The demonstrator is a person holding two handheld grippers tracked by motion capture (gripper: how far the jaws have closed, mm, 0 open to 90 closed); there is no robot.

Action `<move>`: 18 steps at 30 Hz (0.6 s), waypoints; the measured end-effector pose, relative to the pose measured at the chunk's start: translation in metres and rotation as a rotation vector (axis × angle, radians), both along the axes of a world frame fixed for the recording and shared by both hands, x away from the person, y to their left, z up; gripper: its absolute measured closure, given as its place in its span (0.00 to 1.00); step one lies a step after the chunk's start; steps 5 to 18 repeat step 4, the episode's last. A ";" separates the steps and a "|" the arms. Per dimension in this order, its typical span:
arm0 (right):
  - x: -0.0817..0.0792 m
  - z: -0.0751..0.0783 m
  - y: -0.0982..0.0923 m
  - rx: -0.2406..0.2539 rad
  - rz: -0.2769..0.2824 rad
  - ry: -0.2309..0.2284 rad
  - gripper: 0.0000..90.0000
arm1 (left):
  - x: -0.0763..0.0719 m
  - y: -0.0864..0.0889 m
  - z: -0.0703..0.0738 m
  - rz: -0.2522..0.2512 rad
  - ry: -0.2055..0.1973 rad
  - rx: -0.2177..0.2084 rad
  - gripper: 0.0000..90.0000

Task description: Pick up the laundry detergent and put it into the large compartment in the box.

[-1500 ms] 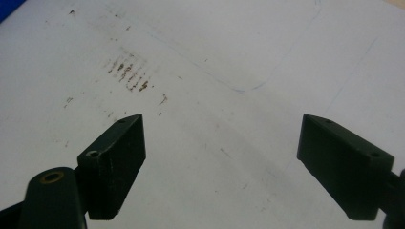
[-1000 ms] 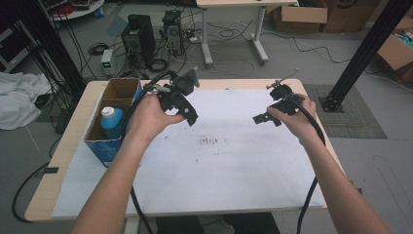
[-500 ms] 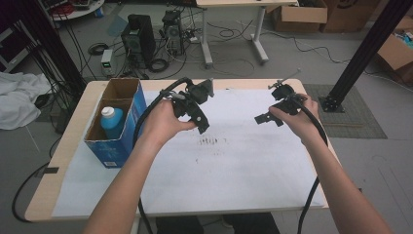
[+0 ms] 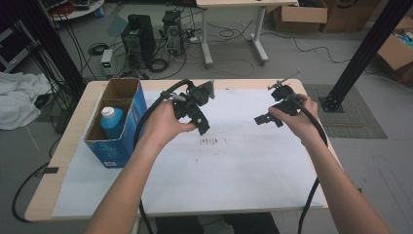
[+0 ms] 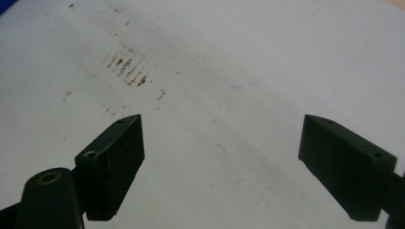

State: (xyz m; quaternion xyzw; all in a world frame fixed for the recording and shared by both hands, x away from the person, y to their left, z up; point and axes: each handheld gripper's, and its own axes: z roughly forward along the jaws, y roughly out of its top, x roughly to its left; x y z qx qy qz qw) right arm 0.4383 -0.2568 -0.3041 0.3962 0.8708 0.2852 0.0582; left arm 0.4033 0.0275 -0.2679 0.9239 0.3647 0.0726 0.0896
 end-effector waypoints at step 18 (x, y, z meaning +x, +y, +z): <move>0.000 0.000 0.000 0.001 -0.002 0.000 0.17 | -0.001 0.001 0.001 -0.002 -0.008 -0.009 0.17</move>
